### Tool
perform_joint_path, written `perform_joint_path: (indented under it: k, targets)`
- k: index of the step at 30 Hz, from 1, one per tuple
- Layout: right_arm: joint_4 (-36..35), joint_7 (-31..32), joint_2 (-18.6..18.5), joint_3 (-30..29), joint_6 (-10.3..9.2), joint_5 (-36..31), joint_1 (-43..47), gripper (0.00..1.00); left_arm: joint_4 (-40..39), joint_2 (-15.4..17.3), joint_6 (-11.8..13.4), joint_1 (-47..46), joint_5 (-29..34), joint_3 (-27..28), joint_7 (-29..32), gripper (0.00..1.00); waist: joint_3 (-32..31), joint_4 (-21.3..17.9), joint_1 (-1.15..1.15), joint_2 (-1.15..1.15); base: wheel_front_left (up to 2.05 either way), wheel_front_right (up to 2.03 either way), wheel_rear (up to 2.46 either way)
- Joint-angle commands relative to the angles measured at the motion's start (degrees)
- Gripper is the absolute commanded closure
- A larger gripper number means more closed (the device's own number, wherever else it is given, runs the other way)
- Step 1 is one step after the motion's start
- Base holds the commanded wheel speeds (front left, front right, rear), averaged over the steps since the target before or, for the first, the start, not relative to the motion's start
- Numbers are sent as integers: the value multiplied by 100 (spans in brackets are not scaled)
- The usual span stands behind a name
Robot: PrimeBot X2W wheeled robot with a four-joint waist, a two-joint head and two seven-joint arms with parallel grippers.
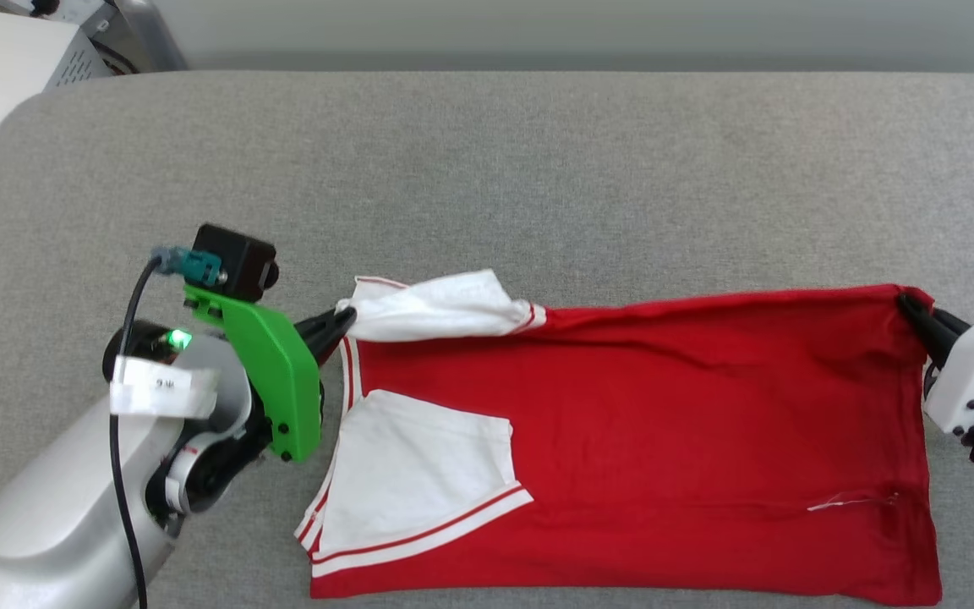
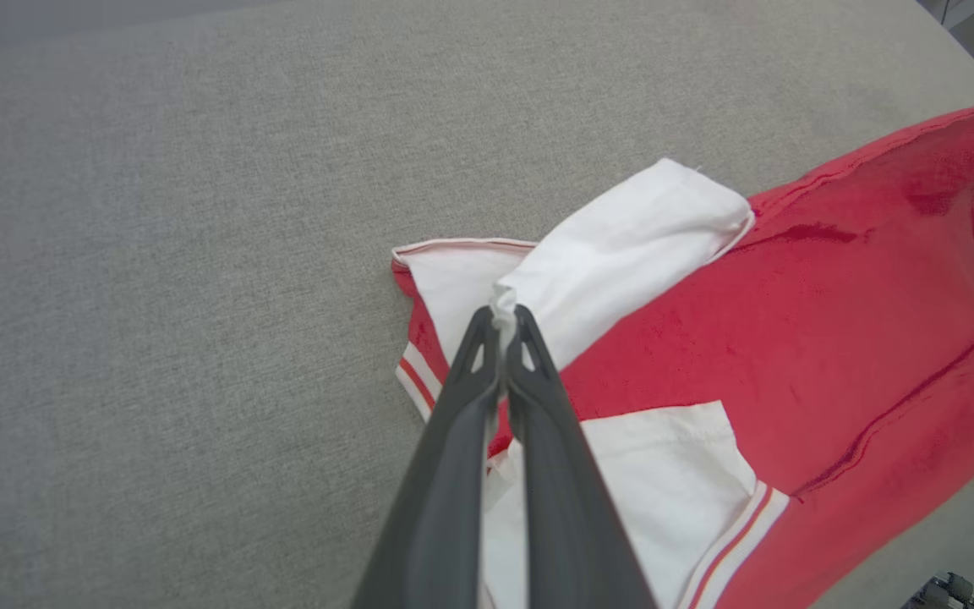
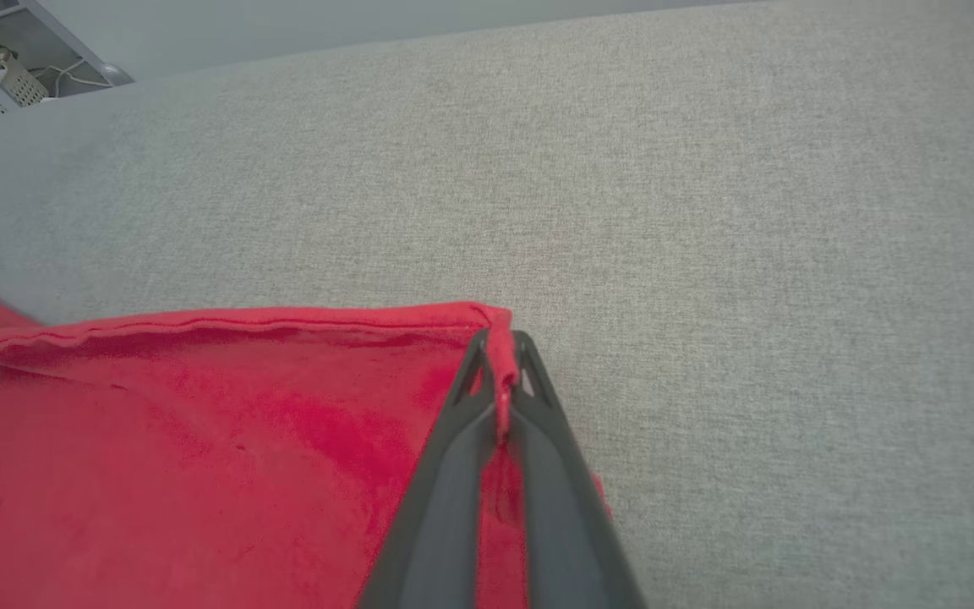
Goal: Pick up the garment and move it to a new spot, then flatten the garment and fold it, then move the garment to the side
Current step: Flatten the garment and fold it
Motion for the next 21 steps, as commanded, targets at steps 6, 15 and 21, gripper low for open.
perform_joint_path:
  k: [6,15,21]
  targets:
    - [-368,-386,-170,225,-4,529,750,100,-324,147,215,973,-304,6,-252,100,-437,91,0,0,0,0,0]
    - [-577,-336,-682,626,-4,931,1743,100,-138,193,337,1944,-327,-316,-481,100,-459,103,0,0,0,0,0]
    - [-684,-215,-985,969,-4,954,1843,100,153,102,261,1963,-156,-508,-520,100,-447,93,0,0,0,0,0]
